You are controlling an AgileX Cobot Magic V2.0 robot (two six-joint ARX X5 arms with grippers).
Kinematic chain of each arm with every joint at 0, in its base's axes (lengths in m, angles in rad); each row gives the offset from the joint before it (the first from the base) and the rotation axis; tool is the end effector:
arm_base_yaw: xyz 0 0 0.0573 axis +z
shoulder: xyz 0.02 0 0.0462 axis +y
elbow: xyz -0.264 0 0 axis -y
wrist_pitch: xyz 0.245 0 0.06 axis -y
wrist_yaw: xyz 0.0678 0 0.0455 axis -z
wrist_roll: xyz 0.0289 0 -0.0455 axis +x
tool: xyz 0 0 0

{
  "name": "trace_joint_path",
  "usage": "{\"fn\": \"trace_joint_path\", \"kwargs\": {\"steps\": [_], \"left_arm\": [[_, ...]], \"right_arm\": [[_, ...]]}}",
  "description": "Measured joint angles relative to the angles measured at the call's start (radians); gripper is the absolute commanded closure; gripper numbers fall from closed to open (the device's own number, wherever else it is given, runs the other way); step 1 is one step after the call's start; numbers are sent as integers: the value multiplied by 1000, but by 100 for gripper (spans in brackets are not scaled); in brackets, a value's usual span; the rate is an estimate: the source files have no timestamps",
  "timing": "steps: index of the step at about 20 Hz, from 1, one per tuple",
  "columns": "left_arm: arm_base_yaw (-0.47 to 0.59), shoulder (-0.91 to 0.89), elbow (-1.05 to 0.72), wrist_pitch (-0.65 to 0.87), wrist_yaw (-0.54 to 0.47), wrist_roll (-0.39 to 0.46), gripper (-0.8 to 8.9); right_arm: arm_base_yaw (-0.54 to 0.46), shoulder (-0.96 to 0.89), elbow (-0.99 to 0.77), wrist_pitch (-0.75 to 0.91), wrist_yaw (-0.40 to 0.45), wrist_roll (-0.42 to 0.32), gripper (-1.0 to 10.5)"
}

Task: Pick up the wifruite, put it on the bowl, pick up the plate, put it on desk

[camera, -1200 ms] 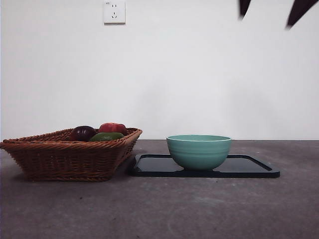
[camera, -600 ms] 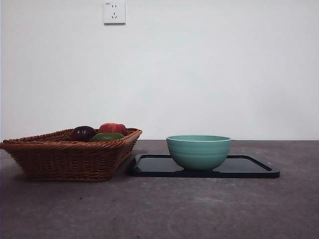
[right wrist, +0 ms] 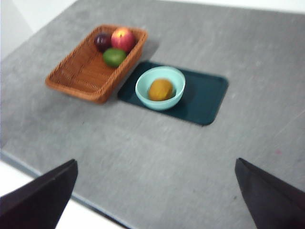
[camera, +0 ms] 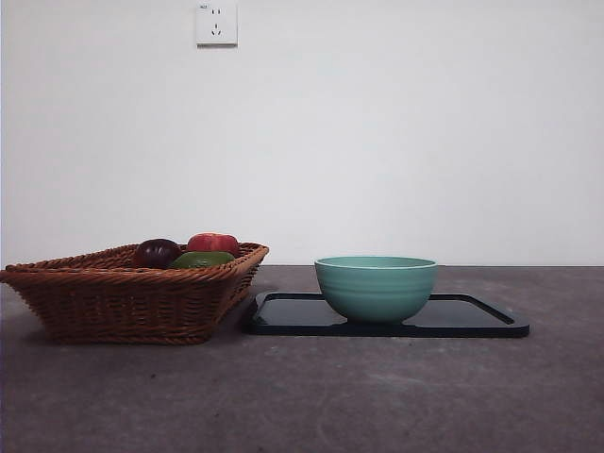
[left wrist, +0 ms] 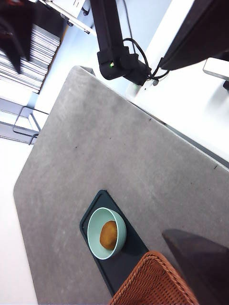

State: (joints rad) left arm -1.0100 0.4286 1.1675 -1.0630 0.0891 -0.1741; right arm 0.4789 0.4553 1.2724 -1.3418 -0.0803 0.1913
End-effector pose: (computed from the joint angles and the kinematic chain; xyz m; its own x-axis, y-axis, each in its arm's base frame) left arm 0.0043 -0.0116 0.3918 0.4268 -0.8469 -0.3172 0.8456 0.4981 -0.1921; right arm -0.0096 -0.0024 0.3909 0.7287 0.4687 -0.4993 -0.4269 0.8810 0.2040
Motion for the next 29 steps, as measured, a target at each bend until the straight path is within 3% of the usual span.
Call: {"fn": "trace_joint_path", "kwargs": {"steps": [4, 11, 14, 18, 22, 29], "left_arm": [[0, 0, 0, -2, 0, 0, 282], [0, 0, 0, 20, -23, -6, 282], [0, 2, 0, 59, -100, -64, 282], [0, 40, 0, 58, -116, -140, 282], [0, 152, 0, 82, -118, -205, 283], [15, 470, 2, 330, -119, -303, 283]], "right_arm": [[0, -73, -82, 6, -41, 0, 395], [0, -84, -92, 7, -41, 0, 395], [0, -84, -92, 7, -43, 0, 395], [0, -84, -92, 7, -43, 0, 395], [0, -84, -92, 8, -43, 0, 395], [0, -84, -92, 8, -43, 0, 395]]}}
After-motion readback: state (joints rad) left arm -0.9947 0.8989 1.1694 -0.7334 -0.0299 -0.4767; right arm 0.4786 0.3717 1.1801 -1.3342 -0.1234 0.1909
